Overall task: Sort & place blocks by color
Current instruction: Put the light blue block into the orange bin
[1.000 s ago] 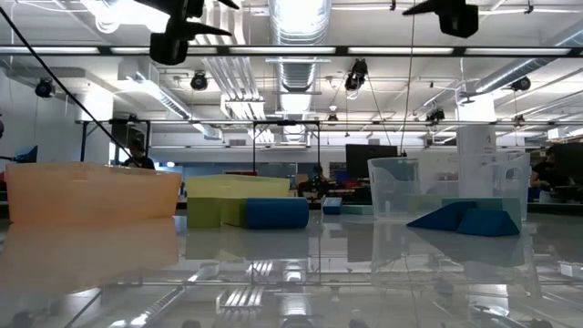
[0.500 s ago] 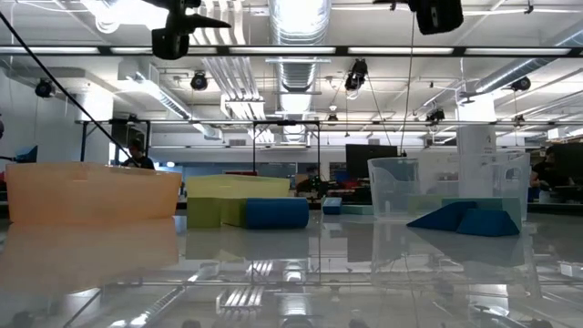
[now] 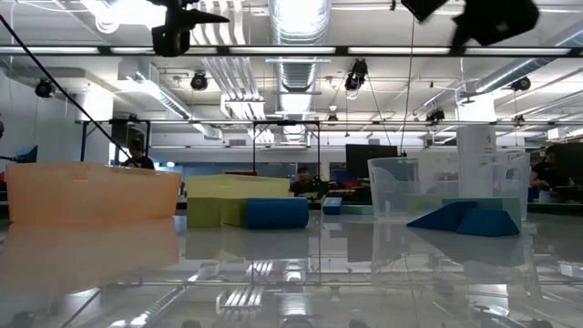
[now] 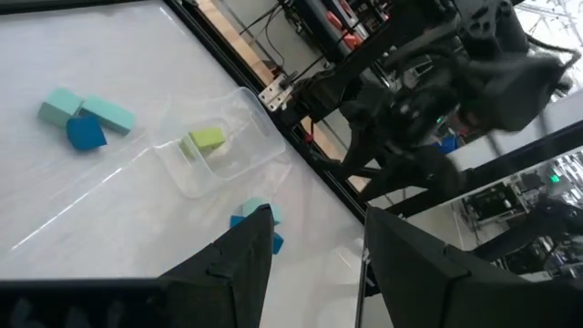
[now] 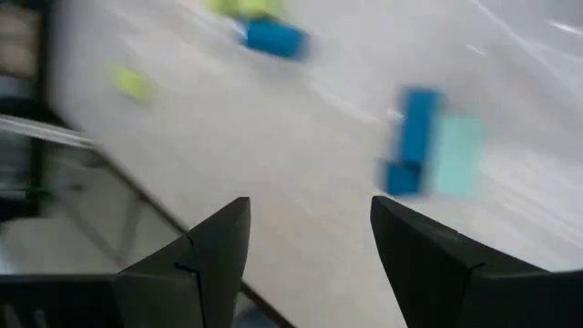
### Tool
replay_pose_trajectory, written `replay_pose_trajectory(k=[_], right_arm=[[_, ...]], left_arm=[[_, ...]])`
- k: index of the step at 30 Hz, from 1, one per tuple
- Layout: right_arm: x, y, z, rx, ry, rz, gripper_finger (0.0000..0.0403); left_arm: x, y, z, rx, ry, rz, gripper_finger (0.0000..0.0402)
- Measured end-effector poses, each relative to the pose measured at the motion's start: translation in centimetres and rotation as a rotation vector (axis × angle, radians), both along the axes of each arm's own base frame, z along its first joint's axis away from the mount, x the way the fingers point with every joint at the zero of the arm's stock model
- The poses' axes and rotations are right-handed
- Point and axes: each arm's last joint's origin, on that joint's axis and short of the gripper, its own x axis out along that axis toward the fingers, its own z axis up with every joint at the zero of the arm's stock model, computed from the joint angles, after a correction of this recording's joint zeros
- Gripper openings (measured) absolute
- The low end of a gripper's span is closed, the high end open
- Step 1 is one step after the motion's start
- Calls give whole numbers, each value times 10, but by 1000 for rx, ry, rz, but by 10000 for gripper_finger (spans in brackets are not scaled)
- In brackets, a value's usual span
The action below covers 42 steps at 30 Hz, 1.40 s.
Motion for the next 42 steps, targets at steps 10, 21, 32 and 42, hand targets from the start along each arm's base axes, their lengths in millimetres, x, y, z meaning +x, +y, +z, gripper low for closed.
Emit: replay_pose_trajectory(k=[10,21,32,42], right_arm=[[2,16,-39,-16,324,56,219],[13,18,-81,-72,456,116,219],[23,17,-121,-92,436,149,219],[25,10,-148,-106,444,126,219]], left_arm=[[-4,-1,3,15,-15,-6,160],[-4,-1,3,18,-16,-7,160],[-4,-1,3,18,-15,-8,160],[-4,-1,3,18,-16,-8,160]])
